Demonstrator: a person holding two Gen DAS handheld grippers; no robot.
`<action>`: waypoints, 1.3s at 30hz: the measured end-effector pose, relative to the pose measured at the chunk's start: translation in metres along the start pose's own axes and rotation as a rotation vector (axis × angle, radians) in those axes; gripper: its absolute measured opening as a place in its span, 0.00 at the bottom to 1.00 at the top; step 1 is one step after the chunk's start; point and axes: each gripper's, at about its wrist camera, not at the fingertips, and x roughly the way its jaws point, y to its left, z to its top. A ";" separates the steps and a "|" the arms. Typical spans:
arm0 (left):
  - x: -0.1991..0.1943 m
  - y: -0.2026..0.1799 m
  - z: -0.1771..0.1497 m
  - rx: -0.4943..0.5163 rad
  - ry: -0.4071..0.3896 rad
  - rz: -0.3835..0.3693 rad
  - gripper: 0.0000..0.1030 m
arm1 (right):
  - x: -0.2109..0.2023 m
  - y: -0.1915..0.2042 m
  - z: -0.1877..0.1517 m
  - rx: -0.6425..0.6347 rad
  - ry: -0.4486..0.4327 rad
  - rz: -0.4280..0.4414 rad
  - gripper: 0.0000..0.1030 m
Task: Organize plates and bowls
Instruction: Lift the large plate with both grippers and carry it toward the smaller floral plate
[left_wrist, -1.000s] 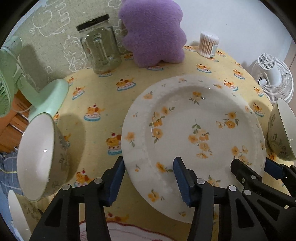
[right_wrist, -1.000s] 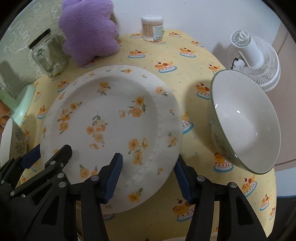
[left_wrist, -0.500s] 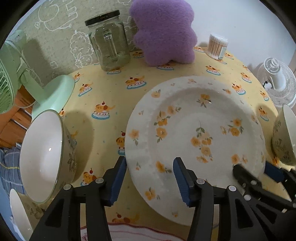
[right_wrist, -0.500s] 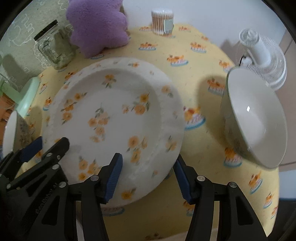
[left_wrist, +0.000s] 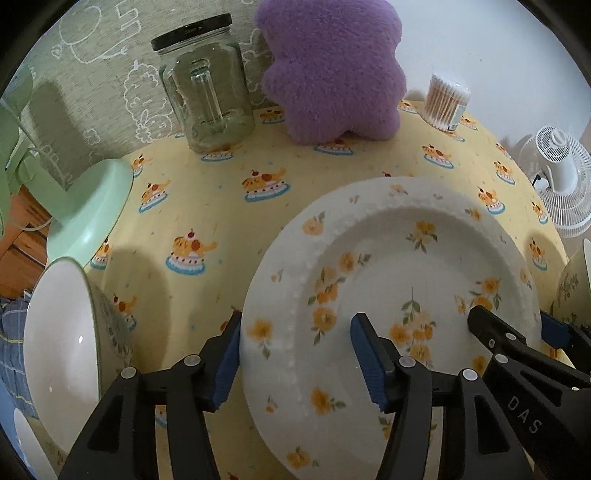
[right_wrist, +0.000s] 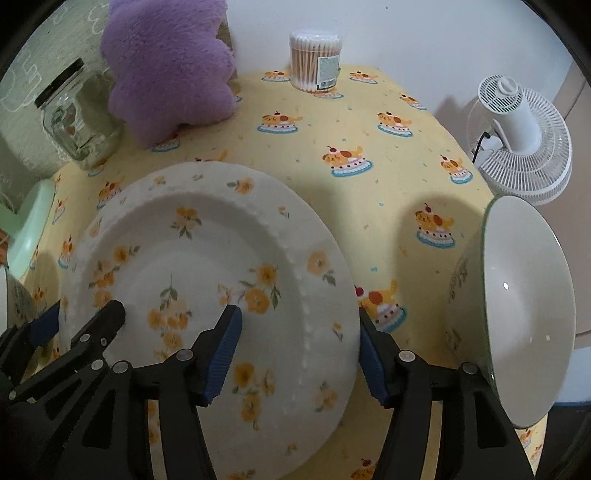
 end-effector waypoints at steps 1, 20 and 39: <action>0.001 0.000 0.001 -0.001 0.000 0.000 0.59 | 0.001 0.001 0.001 0.009 0.000 -0.004 0.65; -0.004 0.014 -0.003 -0.005 0.004 0.023 0.57 | -0.005 0.013 0.007 -0.043 -0.005 0.001 0.55; -0.057 0.019 -0.021 -0.007 -0.011 0.017 0.56 | -0.051 0.018 -0.010 -0.086 -0.014 0.003 0.55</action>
